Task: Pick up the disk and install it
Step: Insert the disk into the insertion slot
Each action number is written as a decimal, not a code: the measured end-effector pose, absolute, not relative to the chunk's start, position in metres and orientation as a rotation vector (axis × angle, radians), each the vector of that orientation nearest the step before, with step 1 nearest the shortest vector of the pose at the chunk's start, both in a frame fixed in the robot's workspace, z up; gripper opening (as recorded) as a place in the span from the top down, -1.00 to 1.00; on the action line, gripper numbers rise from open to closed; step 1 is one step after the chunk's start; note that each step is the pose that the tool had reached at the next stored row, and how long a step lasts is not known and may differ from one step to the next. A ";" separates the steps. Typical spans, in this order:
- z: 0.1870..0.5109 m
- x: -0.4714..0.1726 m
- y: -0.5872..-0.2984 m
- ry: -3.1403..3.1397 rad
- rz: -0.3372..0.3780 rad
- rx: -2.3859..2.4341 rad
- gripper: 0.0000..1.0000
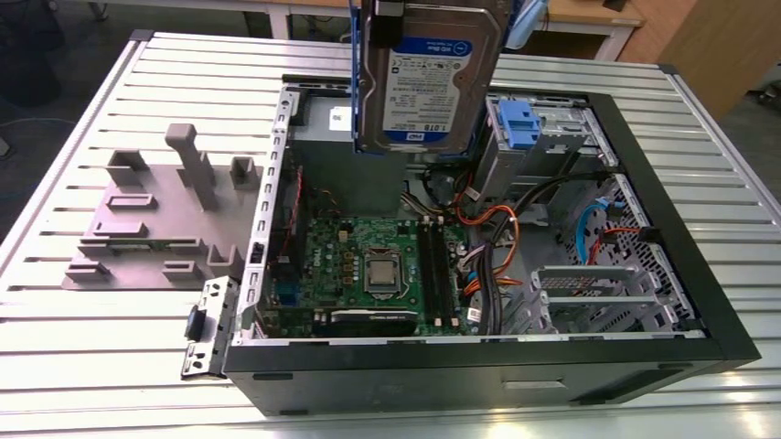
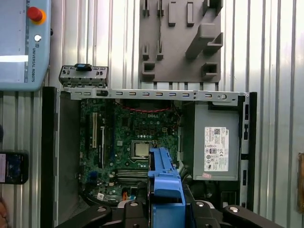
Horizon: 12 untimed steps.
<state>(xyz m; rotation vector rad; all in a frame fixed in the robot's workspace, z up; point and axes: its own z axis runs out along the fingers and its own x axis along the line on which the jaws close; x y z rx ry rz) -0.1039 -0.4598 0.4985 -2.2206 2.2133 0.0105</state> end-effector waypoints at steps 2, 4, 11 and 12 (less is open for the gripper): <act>0.498 -0.104 -0.461 2.213 0.011 -2.220 0.27; 0.498 -0.104 -0.461 2.213 0.011 -2.220 0.27; 0.498 -0.104 -0.462 2.213 0.010 -2.221 0.27; 0.498 -0.104 -0.462 2.213 0.010 -2.221 0.27</act>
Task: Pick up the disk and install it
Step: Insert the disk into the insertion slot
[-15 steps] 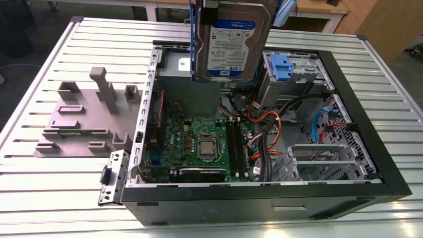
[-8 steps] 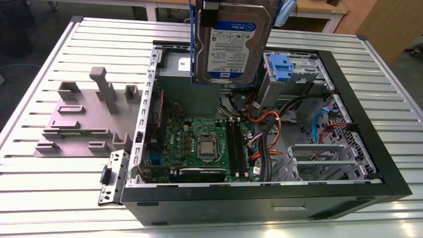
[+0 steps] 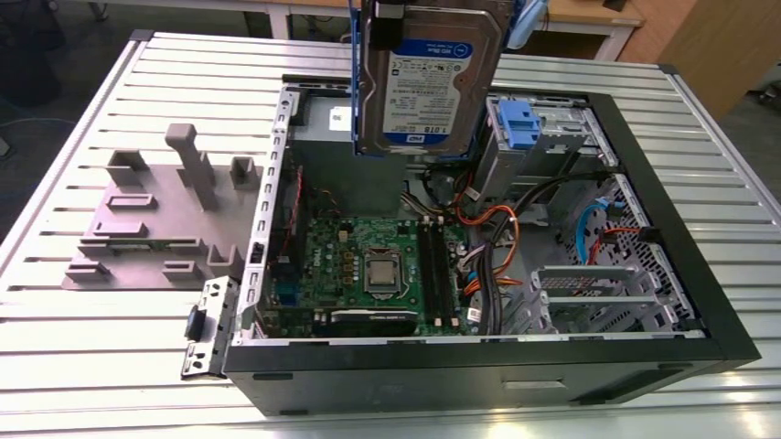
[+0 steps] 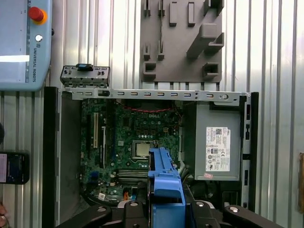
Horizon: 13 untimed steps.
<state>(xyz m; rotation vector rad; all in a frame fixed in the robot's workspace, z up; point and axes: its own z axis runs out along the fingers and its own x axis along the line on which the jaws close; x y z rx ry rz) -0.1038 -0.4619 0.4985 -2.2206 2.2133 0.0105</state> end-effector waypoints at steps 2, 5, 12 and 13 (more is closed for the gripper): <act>0.498 -0.104 -0.462 2.213 0.010 -2.221 0.27; 0.499 -0.104 -0.464 2.213 0.010 -2.221 0.27; 0.498 -0.104 -0.475 2.213 0.010 -2.221 0.27; 0.498 -0.103 -0.476 2.213 0.010 -2.221 0.27</act>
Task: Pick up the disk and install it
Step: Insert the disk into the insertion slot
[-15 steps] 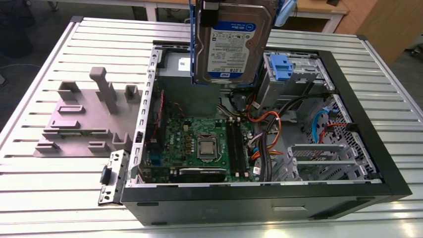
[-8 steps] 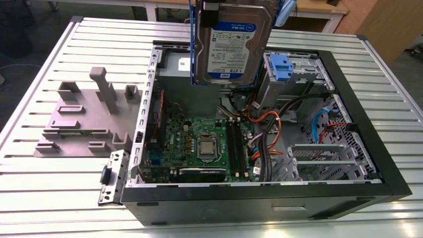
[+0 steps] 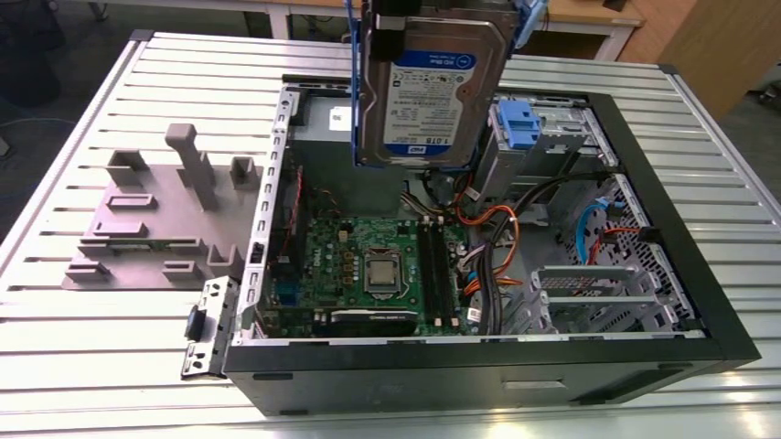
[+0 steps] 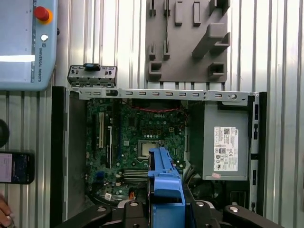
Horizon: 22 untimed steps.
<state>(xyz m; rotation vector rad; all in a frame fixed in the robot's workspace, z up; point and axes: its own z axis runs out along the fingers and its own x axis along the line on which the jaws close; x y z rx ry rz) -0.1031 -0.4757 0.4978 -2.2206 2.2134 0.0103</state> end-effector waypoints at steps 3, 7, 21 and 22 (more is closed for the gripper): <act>0.497 -0.098 -0.476 2.214 0.010 -2.221 0.27; 0.497 -0.086 -0.476 2.213 0.010 -2.221 0.27; 0.495 -0.083 -0.499 2.214 0.009 -2.221 0.27; 0.495 -0.083 -0.500 2.214 0.008 -2.222 0.27</act>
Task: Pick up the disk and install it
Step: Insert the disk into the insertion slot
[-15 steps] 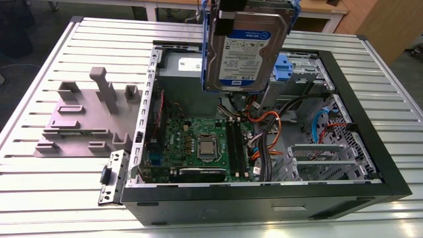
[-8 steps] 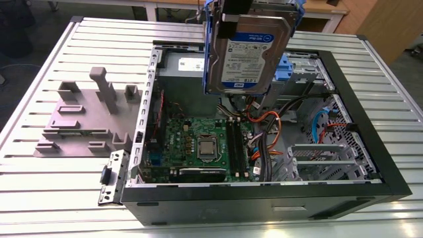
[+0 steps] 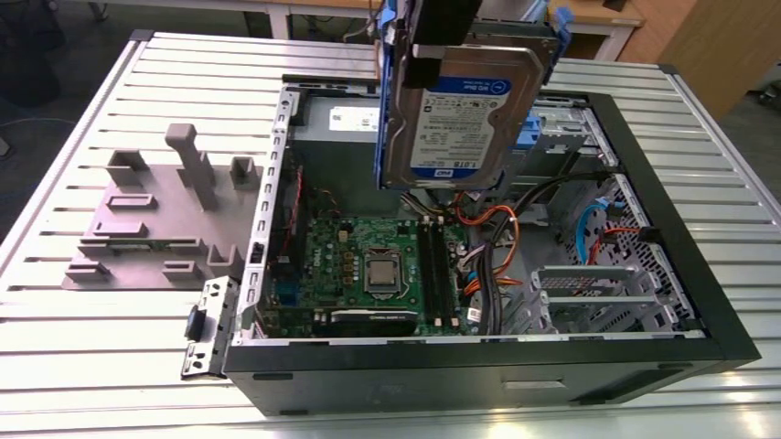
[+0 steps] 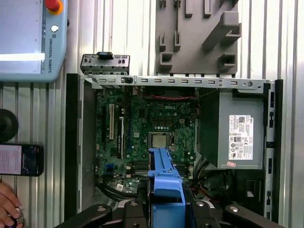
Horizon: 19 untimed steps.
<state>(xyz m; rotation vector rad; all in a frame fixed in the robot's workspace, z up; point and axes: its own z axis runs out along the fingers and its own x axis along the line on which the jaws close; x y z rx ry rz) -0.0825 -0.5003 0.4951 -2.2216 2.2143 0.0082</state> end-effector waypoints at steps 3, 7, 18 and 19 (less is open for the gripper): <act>0.494 -0.080 -0.503 2.214 0.008 -2.222 0.27; 0.493 -0.069 -0.503 2.215 0.007 -2.222 0.27; 0.489 -0.061 -0.513 2.215 0.007 -2.222 0.27; 0.489 -0.061 -0.515 2.215 0.007 -2.222 0.27</act>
